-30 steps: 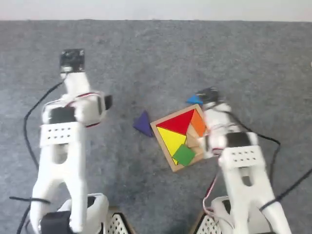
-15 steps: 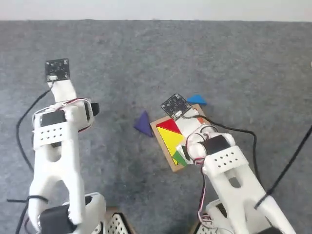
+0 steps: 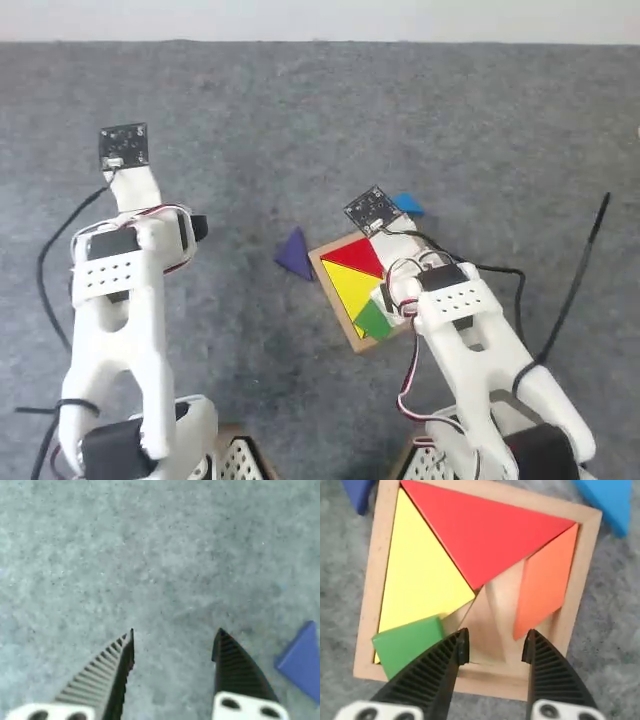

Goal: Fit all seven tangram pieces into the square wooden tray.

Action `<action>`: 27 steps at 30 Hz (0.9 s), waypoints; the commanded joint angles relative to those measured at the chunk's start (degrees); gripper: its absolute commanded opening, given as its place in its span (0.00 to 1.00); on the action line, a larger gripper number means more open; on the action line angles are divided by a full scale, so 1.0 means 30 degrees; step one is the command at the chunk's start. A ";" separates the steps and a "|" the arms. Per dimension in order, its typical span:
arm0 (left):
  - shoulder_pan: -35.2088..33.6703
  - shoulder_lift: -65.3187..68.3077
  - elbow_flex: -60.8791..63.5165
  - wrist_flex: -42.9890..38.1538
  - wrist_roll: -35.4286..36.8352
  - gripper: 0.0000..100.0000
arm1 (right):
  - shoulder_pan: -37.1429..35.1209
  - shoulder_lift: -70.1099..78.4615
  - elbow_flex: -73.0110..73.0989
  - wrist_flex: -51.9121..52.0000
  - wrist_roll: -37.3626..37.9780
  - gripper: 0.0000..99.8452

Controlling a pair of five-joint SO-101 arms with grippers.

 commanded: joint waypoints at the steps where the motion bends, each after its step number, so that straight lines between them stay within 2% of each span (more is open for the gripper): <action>1: 0.0205 -0.0176 -0.0132 -0.0410 -0.0176 0.24 | 0.0806 -0.0073 -0.0264 -0.0396 0.0205 0.18; 10: 0.0205 -0.0147 -0.0132 -0.0410 -0.0176 0.24 | 0.0777 -0.0073 -0.0234 -0.1597 0.0440 0.19; 13: 0.0205 -0.0088 -0.0132 -0.0440 -0.0176 0.24 | 0.0747 -0.0630 -0.0234 -0.1011 0.0996 0.17; 15: 0.0205 -0.0059 -0.0161 -0.0440 -0.0176 0.24 | 0.0747 -0.1714 0.0059 -0.0571 0.1143 0.14; 20: 0.0205 -0.0029 -0.0103 -0.0762 -0.0176 0.24 | 0.0190 -0.6286 0.2520 -0.0689 0.1143 0.13; 24: 0.0234 -0.0029 -0.0073 -0.0791 -0.0176 0.24 | 0.0659 -0.8982 0.5509 -0.3150 0.1260 0.00; 27: 0.0234 -0.0029 -0.0073 -0.0791 -0.0176 0.24 | 0.0777 -0.9597 0.6300 -0.3678 0.1231 0.00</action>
